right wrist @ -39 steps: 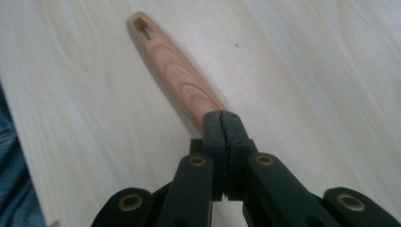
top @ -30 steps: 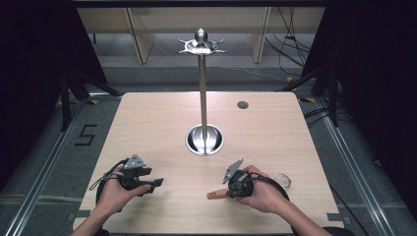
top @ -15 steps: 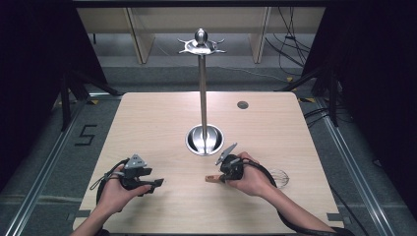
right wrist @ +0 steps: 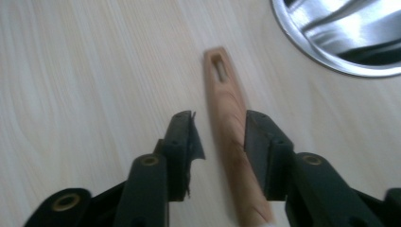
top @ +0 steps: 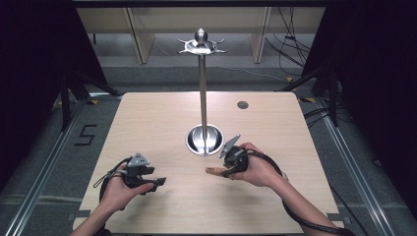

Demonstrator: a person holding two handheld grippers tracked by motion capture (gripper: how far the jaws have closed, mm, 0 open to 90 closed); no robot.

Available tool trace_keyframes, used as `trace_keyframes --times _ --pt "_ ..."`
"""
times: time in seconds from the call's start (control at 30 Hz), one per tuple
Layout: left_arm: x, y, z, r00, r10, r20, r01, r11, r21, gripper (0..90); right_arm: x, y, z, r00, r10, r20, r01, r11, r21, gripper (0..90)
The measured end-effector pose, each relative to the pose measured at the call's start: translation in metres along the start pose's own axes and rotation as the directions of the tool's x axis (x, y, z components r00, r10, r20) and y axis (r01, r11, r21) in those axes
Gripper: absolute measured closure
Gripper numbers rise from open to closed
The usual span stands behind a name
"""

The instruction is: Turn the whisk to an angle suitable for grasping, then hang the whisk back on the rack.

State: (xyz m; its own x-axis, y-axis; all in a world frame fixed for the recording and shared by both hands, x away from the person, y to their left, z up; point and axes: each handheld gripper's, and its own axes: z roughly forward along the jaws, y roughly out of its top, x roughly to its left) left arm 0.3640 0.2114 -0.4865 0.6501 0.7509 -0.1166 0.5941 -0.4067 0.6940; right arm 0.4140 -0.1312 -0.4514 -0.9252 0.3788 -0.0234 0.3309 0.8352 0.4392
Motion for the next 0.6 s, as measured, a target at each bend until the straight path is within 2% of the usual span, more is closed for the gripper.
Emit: trace_keyframes --times 0.03,0.17,0.27,0.3,0.33,0.37,0.47,0.5,0.53,0.6 --pt "0.0 0.0 0.001 1.0 -0.003 -0.002 0.003 1.0 -0.008 34.4 -0.003 -0.004 -0.007 0.9998 0.013 0.017 -0.014 1.0 0.021 56.3" --pt "-0.002 0.001 0.003 1.0 -0.006 0.004 0.007 0.9999 -0.014 34.4 -0.017 -0.017 -0.02 0.9995 -0.006 0.03 0.003 0.997 0.082 50.5" --pt "-0.003 0.0 0.003 1.0 0.001 0.002 -0.001 1.0 -0.006 34.4 -0.026 -0.025 -0.024 0.9993 -0.003 0.038 -0.003 0.99 0.14 49.8" --pt "-0.003 -0.001 0.002 1.0 0.003 0.008 -0.003 1.0 -0.009 34.4 -0.028 -0.028 -0.023 0.9991 0.002 0.041 -0.007 0.992 0.128 49.8" --pt "-0.003 -0.001 0.001 0.9999 0.001 0.011 -0.001 0.9999 -0.01 34.4 -0.03 -0.029 -0.023 0.9994 0.007 0.035 -0.011 0.991 0.133 49.8" --pt "-0.004 -0.002 0.001 1.0 -0.001 0.007 0.001 0.9998 -0.02 34.3 -0.031 -0.029 -0.023 0.9986 0.028 0.045 -0.034 0.988 0.153 50.1" --pt "-0.004 -0.004 -0.001 1.0 -0.001 0.004 0.001 0.9998 -0.018 34.3 -0.032 -0.024 -0.018 0.9986 -0.048 0.02 0.044 0.981 0.189 51.8" --pt "-0.004 -0.004 -0.002 1.0 -0.005 -0.001 0.005 0.9997 -0.023 34.3 -0.031 -0.021 -0.017 0.9986 -0.052 -0.001 0.051 0.981 0.188 52.0" --pt "-0.003 -0.005 -0.002 0.9999 -0.01 -0.001 0.01 0.9995 -0.031 34.3 -0.032 -0.017 -0.015 0.9962 -0.083 -0.026 0.087 0.978 0.191 52.2" --pt "-0.003 -0.007 -0.003 0.9999 -0.012 -0.012 0.012 0.9997 -0.021 34.3 -0.031 -0.012 -0.01 0.9923 -0.116 -0.042 0.122 0.973 0.195 53.0"
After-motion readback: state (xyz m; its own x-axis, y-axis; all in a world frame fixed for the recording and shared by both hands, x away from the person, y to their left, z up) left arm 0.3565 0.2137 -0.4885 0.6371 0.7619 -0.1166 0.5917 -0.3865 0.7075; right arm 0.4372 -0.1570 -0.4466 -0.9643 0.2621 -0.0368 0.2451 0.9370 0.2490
